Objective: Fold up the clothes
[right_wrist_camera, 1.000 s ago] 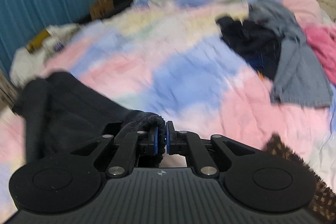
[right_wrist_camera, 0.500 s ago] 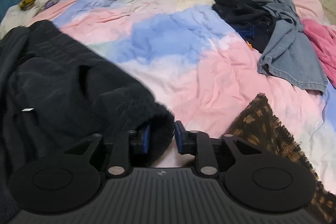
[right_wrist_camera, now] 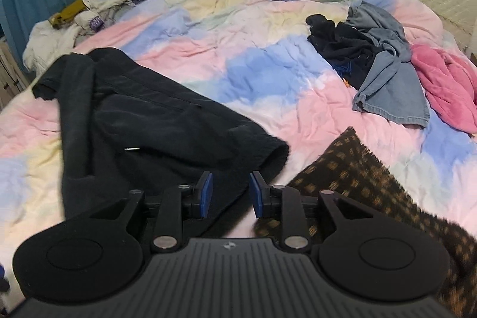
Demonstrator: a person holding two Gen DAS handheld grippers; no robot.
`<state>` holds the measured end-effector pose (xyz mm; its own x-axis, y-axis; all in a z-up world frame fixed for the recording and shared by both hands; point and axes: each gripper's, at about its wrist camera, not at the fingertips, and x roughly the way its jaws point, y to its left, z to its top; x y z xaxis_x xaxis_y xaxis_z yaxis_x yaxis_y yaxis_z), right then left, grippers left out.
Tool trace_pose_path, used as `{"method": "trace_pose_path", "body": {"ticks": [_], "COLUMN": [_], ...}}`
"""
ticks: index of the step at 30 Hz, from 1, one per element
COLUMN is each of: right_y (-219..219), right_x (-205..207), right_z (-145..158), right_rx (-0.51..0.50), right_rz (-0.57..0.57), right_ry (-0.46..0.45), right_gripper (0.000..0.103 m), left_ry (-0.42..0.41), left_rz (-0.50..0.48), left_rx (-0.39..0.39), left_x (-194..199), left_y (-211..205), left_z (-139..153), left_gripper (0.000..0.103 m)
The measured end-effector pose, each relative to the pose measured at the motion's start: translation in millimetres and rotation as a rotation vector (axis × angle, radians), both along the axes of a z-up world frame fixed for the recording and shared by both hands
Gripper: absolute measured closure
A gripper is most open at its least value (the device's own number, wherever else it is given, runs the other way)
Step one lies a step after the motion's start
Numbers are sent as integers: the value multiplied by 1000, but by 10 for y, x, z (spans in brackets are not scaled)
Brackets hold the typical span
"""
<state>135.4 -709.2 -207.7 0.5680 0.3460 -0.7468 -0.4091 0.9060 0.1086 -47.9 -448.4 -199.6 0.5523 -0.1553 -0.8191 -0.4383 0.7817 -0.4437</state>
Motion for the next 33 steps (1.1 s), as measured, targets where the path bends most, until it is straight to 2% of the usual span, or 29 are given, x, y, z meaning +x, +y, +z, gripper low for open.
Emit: {"method": "trace_pose_path", "body": {"ticks": [9,17,23,29,33], "right_y": [702,1470,1944,2338,2537], "right_x": [-792,-1357,-1614,-1733,-1679], "right_z": [481,709,661,575,402], "right_rx": [19,36,96,156,196], "right_rz": [-41,-131,-219,-256,-297], "right_ry": [5,12,71,98,145], "right_gripper": [73,73,73,73,73], "left_ry": [-75,-93,-118,-107,-79], "left_rz": [49,20,48,75,89], "left_rx": [-6,-1,-27,-34,-23], "left_x": [-547,-833,-1069,-1223,-1219], "left_y": [1053,2182,2951,3471,3764], "left_z": [565,821,968,1004,992], "left_gripper": [17,18,18,18,18]}}
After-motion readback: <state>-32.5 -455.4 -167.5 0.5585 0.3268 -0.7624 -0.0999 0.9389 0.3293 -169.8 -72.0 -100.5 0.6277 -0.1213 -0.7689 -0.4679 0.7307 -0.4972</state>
